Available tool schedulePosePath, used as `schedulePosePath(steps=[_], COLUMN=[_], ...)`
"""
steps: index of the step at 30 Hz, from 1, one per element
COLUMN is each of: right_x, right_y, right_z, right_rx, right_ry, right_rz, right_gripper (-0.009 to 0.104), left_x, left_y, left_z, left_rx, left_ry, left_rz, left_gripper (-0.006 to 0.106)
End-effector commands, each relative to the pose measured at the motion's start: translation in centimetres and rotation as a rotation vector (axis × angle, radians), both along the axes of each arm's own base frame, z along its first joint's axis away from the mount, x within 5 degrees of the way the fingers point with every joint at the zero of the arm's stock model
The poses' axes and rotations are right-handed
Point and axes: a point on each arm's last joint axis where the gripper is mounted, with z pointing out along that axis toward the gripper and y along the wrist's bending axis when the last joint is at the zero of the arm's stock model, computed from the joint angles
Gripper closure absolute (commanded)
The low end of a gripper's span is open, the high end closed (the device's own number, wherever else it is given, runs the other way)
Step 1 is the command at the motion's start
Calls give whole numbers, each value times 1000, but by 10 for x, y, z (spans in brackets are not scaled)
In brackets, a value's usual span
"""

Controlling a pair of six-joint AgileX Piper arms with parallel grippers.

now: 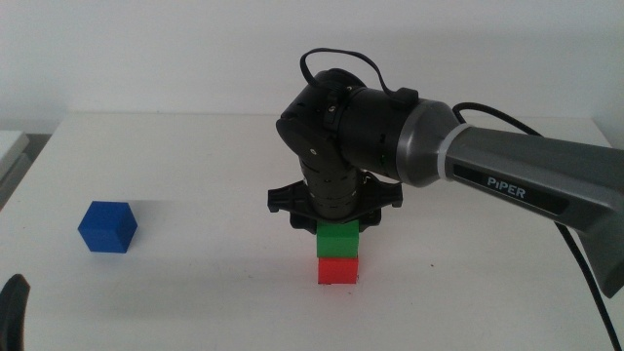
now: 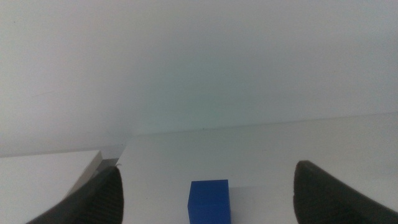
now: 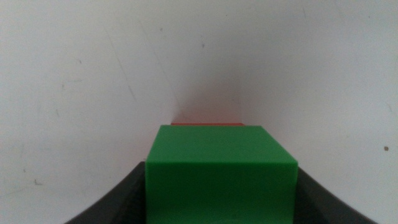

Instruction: Stack red cubes first, then green, then blue cubes in a specific spot.

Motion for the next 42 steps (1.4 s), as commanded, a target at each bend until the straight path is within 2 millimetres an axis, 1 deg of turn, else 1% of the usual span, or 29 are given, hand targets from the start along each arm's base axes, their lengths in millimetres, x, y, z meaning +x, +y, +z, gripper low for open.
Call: schedulePosePath(steps=[1,2,4,8,11,13,14,15,18,20,21,23,24,27,29,32,36,38,40,42], right_x=[2,2,2,1,1,-3,-7,-11,-32,-49,-56,-72,-80,-110,-131,-158,-195,-213,-227,-238], right_y=[-1,-1,-1,-1,-1,-1,-1,-2,-11,-21,-25,-42,-51,-90,-119,-160,-206,-224,-236,-244], right_z=[1,1,1,1,2,10,19,33,84,121,133,157,165,184,188,191,196,197,196,198], right_rx=[-10,-11,-14,-13,-13,-10,-2,12,38,71,79,91,93,98,92,102,157,175,182,203], right_ry=[-3,-1,0,3,1,-2,-16,-42,-141,-212,-236,-277,-288,-327,-343,-373,-456,-509,-543,-566], right_rz=[4,11,21,26,32,65,85,97,144,218,253,314,339,374,403,443,543,603,637,681], right_gripper=[65,53,46,23,10,8,8,8,8,8,8,8,8,8,8,8,8,8,8,8], left_x=[0,0,0,0,0,0,0,0,0,0,0,0,0,0,0,0,0,0,0,0], left_y=[0,0,0,0,0,0,0,0,0,0,0,0,0,0,0,0,0,0,0,0], left_z=[1,1,1,1,1,1,1,1,1,1,1,1,1,1,1,1,1,1,1,1], left_rx=[0,-2,-2,-2,-2,-2,-2,-2,-2,-2,-2,-2,-2,0,0,0,0,0,0,0], left_ry=[-15,-15,-15,-15,-15,-15,-15,-15,-15,-15,-15,-15,-15,-15,-15,-15,-15,-15,-15,-15], left_rz=[-6,-6,-6,-6,-6,-6,-6,-6,-6,-6,-6,-6,-6,-6,-6,-6,-6,-6,-6,-6], left_gripper=[7,7,7,7,7,7,7,7,7,7,7,7,7,7,7,7,7,7,7,7])
